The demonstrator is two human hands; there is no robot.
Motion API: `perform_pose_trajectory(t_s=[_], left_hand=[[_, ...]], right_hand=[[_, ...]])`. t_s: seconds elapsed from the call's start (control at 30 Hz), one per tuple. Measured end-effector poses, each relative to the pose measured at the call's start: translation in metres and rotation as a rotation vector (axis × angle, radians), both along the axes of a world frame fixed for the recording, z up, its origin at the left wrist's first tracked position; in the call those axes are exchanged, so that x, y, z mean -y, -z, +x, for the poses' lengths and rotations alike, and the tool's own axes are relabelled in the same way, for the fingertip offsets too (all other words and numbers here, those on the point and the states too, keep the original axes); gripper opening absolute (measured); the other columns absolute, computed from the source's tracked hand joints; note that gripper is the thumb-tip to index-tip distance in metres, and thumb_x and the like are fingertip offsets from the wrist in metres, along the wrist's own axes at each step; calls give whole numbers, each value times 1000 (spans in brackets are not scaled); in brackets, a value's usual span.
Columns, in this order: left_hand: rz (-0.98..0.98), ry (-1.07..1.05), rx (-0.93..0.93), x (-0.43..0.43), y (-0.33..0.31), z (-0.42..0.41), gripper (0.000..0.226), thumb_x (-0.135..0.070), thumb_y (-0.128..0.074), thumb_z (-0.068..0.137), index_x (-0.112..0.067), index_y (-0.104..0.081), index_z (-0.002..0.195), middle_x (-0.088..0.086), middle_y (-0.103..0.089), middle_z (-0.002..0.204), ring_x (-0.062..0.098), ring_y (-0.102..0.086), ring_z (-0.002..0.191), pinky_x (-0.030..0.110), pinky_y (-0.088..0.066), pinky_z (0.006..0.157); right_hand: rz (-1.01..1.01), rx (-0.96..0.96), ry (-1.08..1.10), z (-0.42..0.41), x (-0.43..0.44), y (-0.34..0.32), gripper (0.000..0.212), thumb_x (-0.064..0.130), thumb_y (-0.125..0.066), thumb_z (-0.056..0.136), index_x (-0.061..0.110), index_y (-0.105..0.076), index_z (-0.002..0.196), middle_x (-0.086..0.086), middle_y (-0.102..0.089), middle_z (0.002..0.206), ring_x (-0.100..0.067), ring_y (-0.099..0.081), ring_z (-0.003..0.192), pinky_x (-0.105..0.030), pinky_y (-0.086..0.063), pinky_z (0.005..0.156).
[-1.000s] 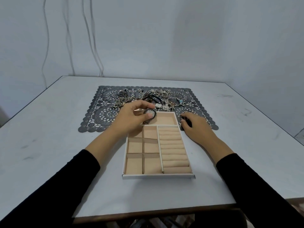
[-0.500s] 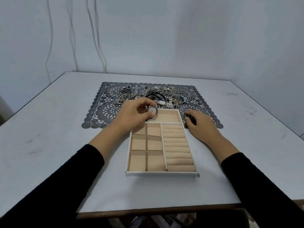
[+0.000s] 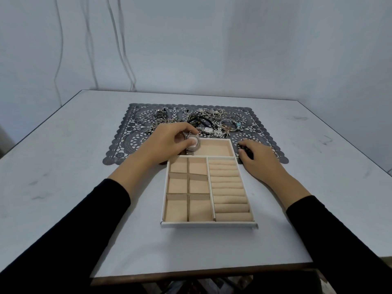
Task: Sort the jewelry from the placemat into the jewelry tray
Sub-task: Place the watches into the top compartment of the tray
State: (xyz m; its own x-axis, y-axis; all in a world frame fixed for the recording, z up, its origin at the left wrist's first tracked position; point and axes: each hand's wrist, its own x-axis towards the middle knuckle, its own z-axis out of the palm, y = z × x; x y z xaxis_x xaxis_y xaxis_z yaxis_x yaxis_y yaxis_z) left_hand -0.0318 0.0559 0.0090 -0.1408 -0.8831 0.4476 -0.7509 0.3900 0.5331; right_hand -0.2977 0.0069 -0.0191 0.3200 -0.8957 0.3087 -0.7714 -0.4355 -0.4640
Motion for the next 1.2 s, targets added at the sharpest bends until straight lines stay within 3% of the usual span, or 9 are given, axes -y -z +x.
perform_pose_trajectory(t_s=[0.2, 0.4, 0.6, 0.8, 1.03, 1.1, 1.2], left_hand=[[44, -11, -82, 7, 1, 7, 19, -28, -76, 83, -30, -70, 101, -8, -71, 98, 5, -63, 89, 20, -46, 79], [164, 18, -271, 13, 4, 6, 22, -28, -81, 79, -28, -71, 99, -8, -71, 93, 10, -69, 75, 37, -57, 76], [244, 69, -451, 10, 6, 7, 28, -15, -83, 76, -13, -70, 100, 1, -72, 92, 25, -72, 68, 27, -56, 60], [268, 55, -497, 11, 9, 8, 29, -17, -84, 74, -15, -74, 101, 6, -73, 102, 29, -72, 86, 44, -61, 74], [270, 44, -527, 9, 10, 5, 26, -14, -81, 78, -13, -73, 103, 7, -73, 99, 36, -71, 86, 42, -61, 75], [243, 51, -523, 9, 11, 5, 24, -17, -78, 82, -15, -72, 106, 3, -74, 99, 31, -71, 86, 39, -61, 75], [135, 23, -456, 11, 10, 7, 19, -22, -70, 90, -20, -71, 108, -6, -73, 98, 8, -69, 87, 23, -54, 75]], right_hand=[[9, 4, 2, 0, -1, -1, 29, 20, -52, 95, 12, -60, 123, -6, -66, 115, -21, -58, 105, -23, -39, 84], [12, 8, 0, 0, -1, -1, 30, 18, -53, 95, 12, -60, 123, -6, -66, 116, -21, -58, 106, -22, -38, 84], [12, 13, -6, 0, -1, -2, 29, 18, -53, 95, 11, -61, 122, -6, -66, 115, -22, -58, 107, -24, -38, 87], [32, 15, -4, -1, 0, -2, 30, 19, -52, 95, 13, -60, 123, -5, -66, 115, -21, -58, 107, -24, -39, 87], [50, 28, 1, -2, 0, -2, 30, 21, -52, 96, 14, -60, 124, -5, -66, 115, -19, -58, 104, -20, -37, 82], [64, 37, 2, -2, 1, -3, 30, 22, -52, 96, 15, -60, 124, -4, -66, 114, -18, -57, 103, -20, -37, 82], [65, 58, 10, -3, 3, -5, 30, 22, -51, 97, 15, -60, 124, -2, -65, 118, -15, -56, 105, -14, -33, 82]])
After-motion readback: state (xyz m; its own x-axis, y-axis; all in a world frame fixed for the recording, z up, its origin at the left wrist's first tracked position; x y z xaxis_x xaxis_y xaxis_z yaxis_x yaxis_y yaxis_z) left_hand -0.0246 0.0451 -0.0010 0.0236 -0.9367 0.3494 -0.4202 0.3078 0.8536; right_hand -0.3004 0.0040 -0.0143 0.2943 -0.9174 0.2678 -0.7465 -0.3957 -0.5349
